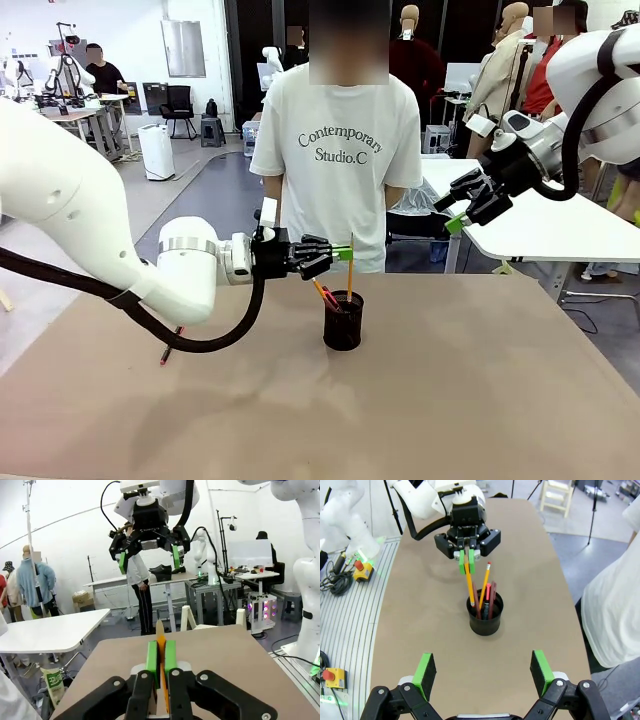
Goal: Place the pens into the pen holder.
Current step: Pick up a writing instrument from the table and place it into the Pen holder.
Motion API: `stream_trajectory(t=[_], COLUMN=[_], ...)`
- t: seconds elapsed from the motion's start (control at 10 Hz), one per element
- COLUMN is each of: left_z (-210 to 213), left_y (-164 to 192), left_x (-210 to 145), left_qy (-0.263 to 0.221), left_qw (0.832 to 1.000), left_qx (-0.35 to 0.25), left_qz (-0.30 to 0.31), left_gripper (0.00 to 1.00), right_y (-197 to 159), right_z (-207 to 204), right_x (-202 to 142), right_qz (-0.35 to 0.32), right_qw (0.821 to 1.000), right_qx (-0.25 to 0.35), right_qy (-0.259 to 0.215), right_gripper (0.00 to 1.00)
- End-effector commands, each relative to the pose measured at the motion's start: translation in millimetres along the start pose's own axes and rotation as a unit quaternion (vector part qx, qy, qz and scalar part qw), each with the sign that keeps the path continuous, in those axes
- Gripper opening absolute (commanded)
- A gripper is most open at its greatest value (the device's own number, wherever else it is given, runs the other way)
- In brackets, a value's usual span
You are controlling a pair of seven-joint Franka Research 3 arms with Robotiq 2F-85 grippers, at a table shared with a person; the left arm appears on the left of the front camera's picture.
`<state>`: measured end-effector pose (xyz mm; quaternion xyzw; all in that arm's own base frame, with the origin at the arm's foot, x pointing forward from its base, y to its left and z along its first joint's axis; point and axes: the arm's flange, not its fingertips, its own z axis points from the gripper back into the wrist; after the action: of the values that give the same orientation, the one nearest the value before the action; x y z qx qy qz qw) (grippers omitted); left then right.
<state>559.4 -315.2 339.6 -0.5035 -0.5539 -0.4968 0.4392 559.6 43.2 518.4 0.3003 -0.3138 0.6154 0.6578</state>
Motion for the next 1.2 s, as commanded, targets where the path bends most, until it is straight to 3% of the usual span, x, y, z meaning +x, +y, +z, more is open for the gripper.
stream_trajectory(t=[0.0, 0.4, 0.5, 0.8, 0.9, 1.0, 1.1], left_z=[-3, -3, -3, 2, -1, -1, -1], left_y=[12, 7, 9, 8, 6, 9, 9], left_x=[-7, -7, -6, -1, 1, -6, -6], left_qy=[0.003, 0.013, 0.014, 0.025, 0.061, 0.012, 0.012], left_qw=[1.000, 1.000, 1.000, 0.999, 0.998, 1.000, 1.000], left_qx=[-0.020, -0.015, -0.017, -0.017, -0.006, -0.014, -0.014], left_qz=[0.002, -0.007, -0.010, -0.011, -0.016, -0.010, -0.010], left_gripper=[0.16, 0.95, 1.00, 1.00, 1.00, 1.00, 1.00], right_y=[0, 0, 0, 0, 0, 0, 0], right_z=[0, 0, 0, 0, 0, 0, 0], right_x=[2, 2, 2, 2, 2, 2, 2], right_qz=[0.002, 0.002, 0.002, 0.002, 0.002, 0.002, 0.002], right_qw=[1.000, 1.000, 1.000, 1.000, 1.000, 1.000, 1.000], right_qx=[0.000, 0.000, 0.000, 0.000, 0.000, 0.000, 0.000], right_qy=[0.000, 0.000, 0.000, 0.000, 0.000, 0.000, 0.000], right_gripper=[1.00, 1.00, 1.00, 1.00, 1.00, 1.00, 1.00])
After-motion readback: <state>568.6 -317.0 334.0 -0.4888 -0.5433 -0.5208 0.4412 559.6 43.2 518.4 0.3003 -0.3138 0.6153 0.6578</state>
